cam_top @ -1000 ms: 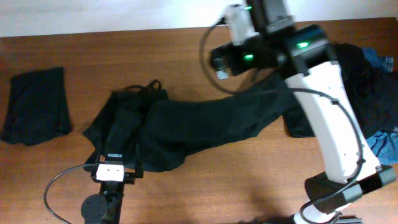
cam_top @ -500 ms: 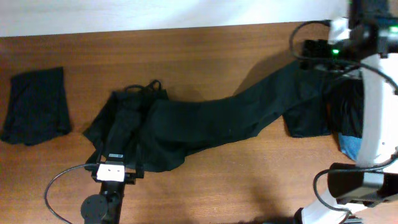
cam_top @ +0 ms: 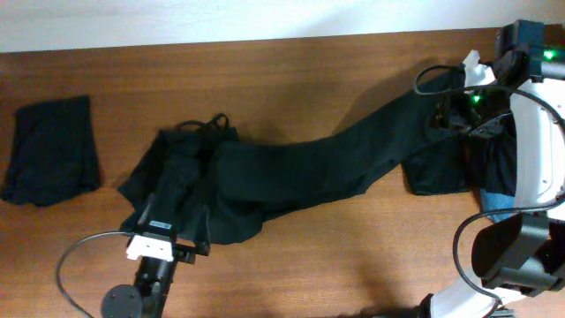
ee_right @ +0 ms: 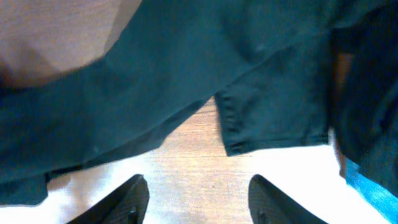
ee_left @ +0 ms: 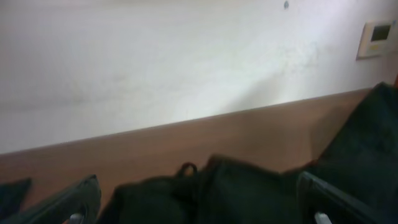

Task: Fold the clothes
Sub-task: 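Move the left gripper to the trouser waistband on the left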

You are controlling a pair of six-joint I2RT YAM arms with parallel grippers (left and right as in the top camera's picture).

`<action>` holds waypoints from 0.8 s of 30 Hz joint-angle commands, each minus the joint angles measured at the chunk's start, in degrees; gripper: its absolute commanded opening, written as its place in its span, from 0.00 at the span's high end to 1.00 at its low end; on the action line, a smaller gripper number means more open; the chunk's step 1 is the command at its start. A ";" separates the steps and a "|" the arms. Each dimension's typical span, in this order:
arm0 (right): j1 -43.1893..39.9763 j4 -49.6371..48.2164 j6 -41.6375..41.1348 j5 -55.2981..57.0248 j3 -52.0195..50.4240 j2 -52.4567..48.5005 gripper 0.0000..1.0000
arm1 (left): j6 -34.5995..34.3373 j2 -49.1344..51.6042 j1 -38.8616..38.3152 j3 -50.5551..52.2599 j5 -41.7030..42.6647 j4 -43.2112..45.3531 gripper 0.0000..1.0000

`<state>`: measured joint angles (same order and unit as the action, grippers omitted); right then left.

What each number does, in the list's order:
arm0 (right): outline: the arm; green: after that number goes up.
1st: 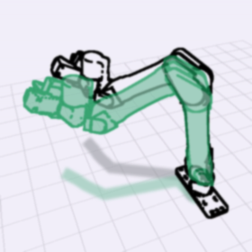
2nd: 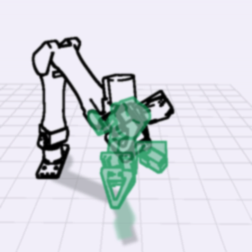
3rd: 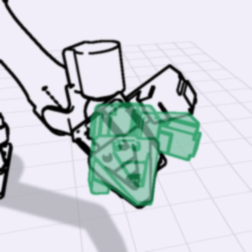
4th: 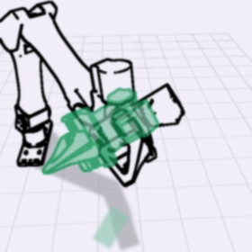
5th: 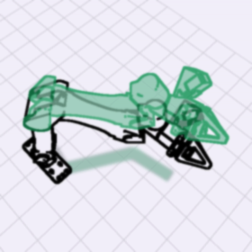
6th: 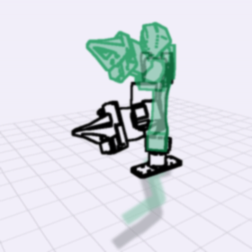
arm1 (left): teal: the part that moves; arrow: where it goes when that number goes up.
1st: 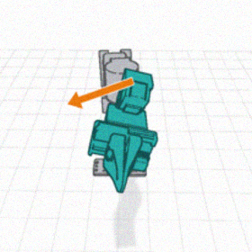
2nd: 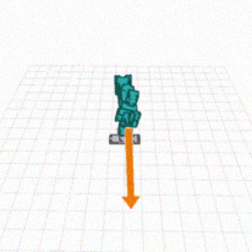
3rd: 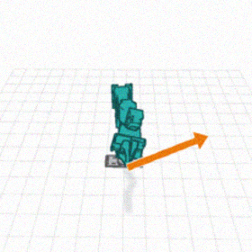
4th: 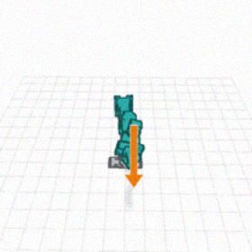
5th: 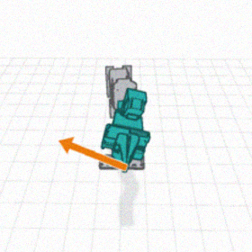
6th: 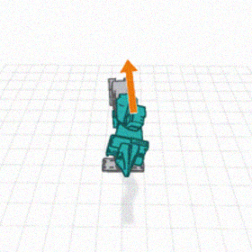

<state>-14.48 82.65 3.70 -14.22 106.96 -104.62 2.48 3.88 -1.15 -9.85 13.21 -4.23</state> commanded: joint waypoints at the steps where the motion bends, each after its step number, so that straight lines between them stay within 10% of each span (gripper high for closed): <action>1: -0.04 -0.87 2.08 -3.82 -1.60 0.00 0.41 | -1.22 5.40 0.20 -10.43 -2.86 -5.35 0.00; 15: 6.32 -1.16 1.86 -3.58 -1.68 0.00 0.39 | 2.56 69.70 0.20 -78.88 -5.51 -68.94 0.00; 24: 6.60 2.03 1.88 -1.64 -1.68 0.00 0.38 | 6.88 91.27 0.20 -87.69 -11.13 -76.28 0.02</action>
<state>-7.88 84.27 4.95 -16.93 105.19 -104.62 7.07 91.33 -1.15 -96.66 5.17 -80.12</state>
